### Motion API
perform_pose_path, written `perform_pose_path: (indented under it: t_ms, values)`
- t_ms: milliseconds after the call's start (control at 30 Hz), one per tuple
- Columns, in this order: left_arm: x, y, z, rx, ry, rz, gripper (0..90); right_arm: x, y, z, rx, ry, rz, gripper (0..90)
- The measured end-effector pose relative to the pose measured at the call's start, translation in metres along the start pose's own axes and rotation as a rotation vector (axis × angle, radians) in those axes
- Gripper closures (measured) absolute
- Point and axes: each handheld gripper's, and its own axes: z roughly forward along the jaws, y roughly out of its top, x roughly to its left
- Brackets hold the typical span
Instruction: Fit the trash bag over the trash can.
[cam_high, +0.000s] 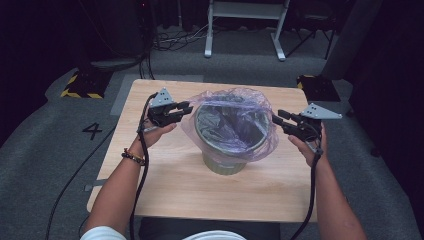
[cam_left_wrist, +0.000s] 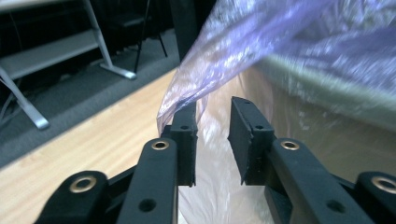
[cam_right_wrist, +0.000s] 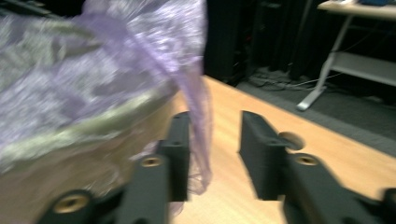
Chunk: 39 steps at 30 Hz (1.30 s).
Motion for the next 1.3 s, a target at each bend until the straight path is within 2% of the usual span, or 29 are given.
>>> perform_pose_path:
  t_ms: [33,67,100,133,200,233,367,433,467,500,533,600,667,733,767,833,900,1100,1300]
  values:
    - [0.002,0.003,-0.002,-0.013,-0.008,-0.006,67.4,-0.001,0.002,-0.001,-0.011,-0.005,0.004,58.0]
    - [0.002,0.005,-0.003,-0.018,-0.002,-0.011,57.9,-0.003,0.004,-0.002,-0.024,-0.009,0.006,54.7]
    - [0.003,0.008,-0.002,-0.013,0.018,-0.019,52.8,-0.003,0.006,-0.002,-0.027,-0.016,0.003,52.7]
    - [0.004,0.010,-0.002,-0.013,0.019,-0.017,44.5,-0.004,0.010,-0.001,-0.029,-0.037,-0.011,49.4]
    - [0.002,0.014,0.001,-0.007,0.057,-0.008,38.7,-0.004,0.014,0.002,-0.023,-0.062,-0.026,45.0]
    - [0.002,0.016,0.002,-0.005,0.062,0.001,33.4,-0.004,0.016,0.004,-0.024,-0.064,-0.038,43.6]
    - [-0.001,0.022,0.011,0.012,0.056,0.019,32.9,-0.006,0.022,0.011,-0.004,-0.036,-0.050,41.1]
    - [-0.002,0.025,0.015,0.021,0.077,0.034,41.6,-0.005,0.024,0.016,0.017,-0.045,-0.076,46.4]
    - [-0.002,0.026,0.017,0.025,0.086,0.035,42.7,-0.005,0.025,0.019,0.032,-0.054,-0.092,49.2]
    - [-0.001,0.026,0.018,0.019,0.066,0.035,45.6,-0.005,0.026,0.021,0.043,-0.051,-0.099,54.0]
    - [0.000,0.027,0.018,0.018,0.053,0.038,58.2,-0.005,0.027,0.024,0.052,-0.034,-0.099,65.7]
    - [0.001,0.028,0.022,0.033,0.062,0.045,66.3,-0.005,0.028,0.027,0.059,-0.013,-0.112,76.3]
    - [0.004,0.029,0.026,0.044,0.071,0.044,79.3,-0.006,0.030,0.032,0.067,0.002,-0.126,84.7]
    - [0.006,0.029,0.029,0.057,0.065,0.042,88.5,-0.010,0.031,0.036,0.071,0.008,-0.108,89.2]
    - [0.008,0.029,0.032,0.076,0.083,0.042,89.8,-0.011,0.032,0.038,0.070,0.009,-0.093,89.6]
    - [0.011,0.027,0.038,0.090,0.068,0.035,90.0,-0.018,0.032,0.043,0.073,0.012,-0.062,90.0]
    - [0.011,0.025,0.044,0.121,0.080,0.043,90.0,-0.024,0.030,0.048,0.071,0.005,-0.016,90.0]
    - [0.010,0.017,0.060,0.172,0.054,0.042,90.0,-0.030,0.021,0.062,0.118,-0.007,0.009,90.0]
    - [0.007,0.005,0.071,0.237,0.014,0.043,90.0,-0.032,0.008,0.071,0.156,0.009,0.044,90.0]
